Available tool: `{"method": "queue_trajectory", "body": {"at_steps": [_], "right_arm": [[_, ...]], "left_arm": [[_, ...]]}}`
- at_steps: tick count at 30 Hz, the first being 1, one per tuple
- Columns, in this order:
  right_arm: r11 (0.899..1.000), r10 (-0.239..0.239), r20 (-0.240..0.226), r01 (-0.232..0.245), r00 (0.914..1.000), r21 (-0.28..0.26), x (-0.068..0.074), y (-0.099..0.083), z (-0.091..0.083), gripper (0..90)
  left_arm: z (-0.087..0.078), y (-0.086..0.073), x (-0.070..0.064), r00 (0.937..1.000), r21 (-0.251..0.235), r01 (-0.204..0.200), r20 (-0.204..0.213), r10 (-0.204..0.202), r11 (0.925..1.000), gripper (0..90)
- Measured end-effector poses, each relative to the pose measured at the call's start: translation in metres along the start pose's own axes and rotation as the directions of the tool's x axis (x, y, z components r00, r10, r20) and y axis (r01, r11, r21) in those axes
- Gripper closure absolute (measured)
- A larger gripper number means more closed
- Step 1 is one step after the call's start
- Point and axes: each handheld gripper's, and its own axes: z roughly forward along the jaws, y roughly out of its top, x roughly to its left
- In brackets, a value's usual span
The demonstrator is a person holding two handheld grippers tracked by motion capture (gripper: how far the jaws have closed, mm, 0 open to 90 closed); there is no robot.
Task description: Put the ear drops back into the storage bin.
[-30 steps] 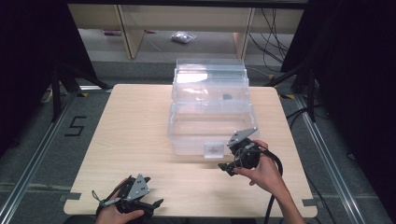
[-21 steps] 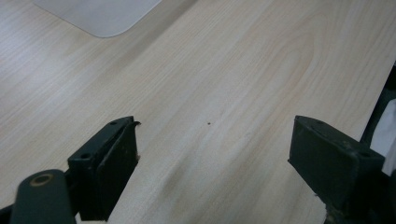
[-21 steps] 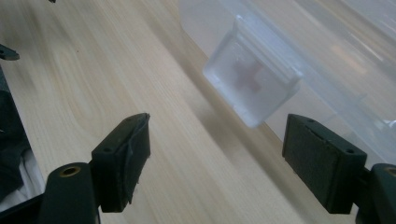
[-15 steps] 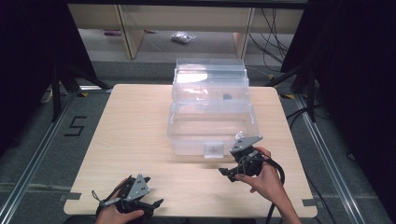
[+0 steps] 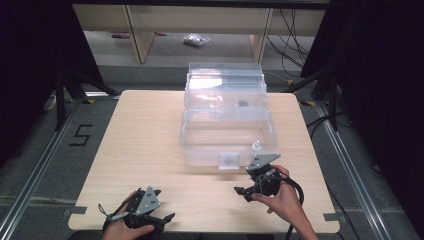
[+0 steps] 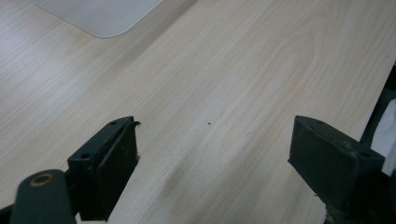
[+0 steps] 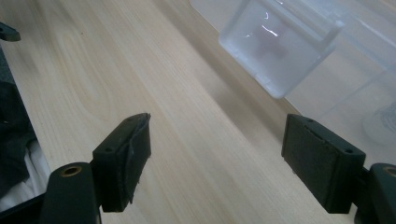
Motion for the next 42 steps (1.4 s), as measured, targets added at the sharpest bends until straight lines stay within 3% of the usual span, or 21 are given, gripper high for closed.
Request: {"method": "queue_trajectory", "body": {"at_steps": [6, 10, 12, 17, 21, 25, 28, 32, 33, 34, 36, 42], "right_arm": [[1.0, 0.01, -0.008, -0.01, 0.9999, -0.015, 0.003, -0.006, 0.004, 24.4], [0.999, 0.031, -0.019, -0.031, 0.9993, 0.01, 0.006, -0.009, 0.004, 24.1], [1.0, 0.026, -0.022, -0.026, 0.9994, -0.004, 0.006, -0.012, 0.006, 24.0], [1.0, 0.024, -0.03, -0.024, 0.9993, -0.005, 0.007, -0.019, 0.008, 23.8], [0.999, 0.047, -0.022, -0.047, 0.9987, -0.018, 0.01, -0.026, 0.009, 23.4], [0.997, 0.072, -0.031, -0.072, 0.9969, 0.01, 0.012, -0.032, 0.007, 22.9], [0.998, 0.067, -0.027, -0.068, 0.9974, -0.017, 0.012, -0.037, 0.008, 22.8], [0.995, 0.096, -0.023, -0.096, 0.9951, 0.004, 0.013, -0.041, 0.004, 22.6], [0.997, 0.078, -0.035, -0.078, 0.9964, -0.017, 0.013, -0.043, 0.006, 22.4], [0.996, 0.094, -0.032, -0.094, 0.9951, 0.007, 0.014, -0.043, 0.004, 22.3], [0.998, 0.062, -0.04, -0.062, 0.9973, -0.011, 0.012, -0.046, 0.005, 21.8], [0.996, 0.091, -0.029, -0.091, 0.9954, 0.01, 0.015, -0.055, 0.002, 21.1]], "left_arm": [[-0.001, 0.0, 0.0, 1.0, 0.0, -0.003, 0.0, 0.003, 1.0, 15.0], [0.0, 0.0, 0.0, 1.0, 0.0, 0.0, 0.001, 0.0, 1.0, 14.9], [-0.001, 0.0, 0.001, 0.9999, 0.013, -0.014, 0.0, 0.014, 0.9998, 15.0], [0.0, 0.0, 0.0, 1.0, -0.001, -0.005, 0.0, 0.005, 1.0, 15.0], [0.0, 0.0, 0.0, 1.0, 0.001, 0.0, -0.001, 0.0, 1.0, 14.9], [0.0, 0.0, 0.0, 1.0, -0.005, 0.003, 0.0, -0.003, 1.0, 14.9], [0.0, 0.0, 0.0, 1.0, 0.006, -0.007, 0.001, 0.007, 1.0, 15.0], [0.0, 0.0, 0.0, 1.0, -0.001, -0.003, -0.001, 0.003, 1.0, 14.9], [0.0, 0.0, 0.0, 1.0, 0.0, -0.001, 0.0, 0.001, 1.0, 15.0], [0.0, 0.0, 0.0, 1.0, -0.001, -0.001, 0.0, 0.001, 1.0, 15.0], [0.0, 0.0, 0.0, 1.0, -0.001, 0.001, 0.0, -0.001, 1.0, 14.9], [0.0, 0.0, 0.0, 1.0, -0.002, 0.003, 0.002, -0.003, 1.0, 14.9]]}}
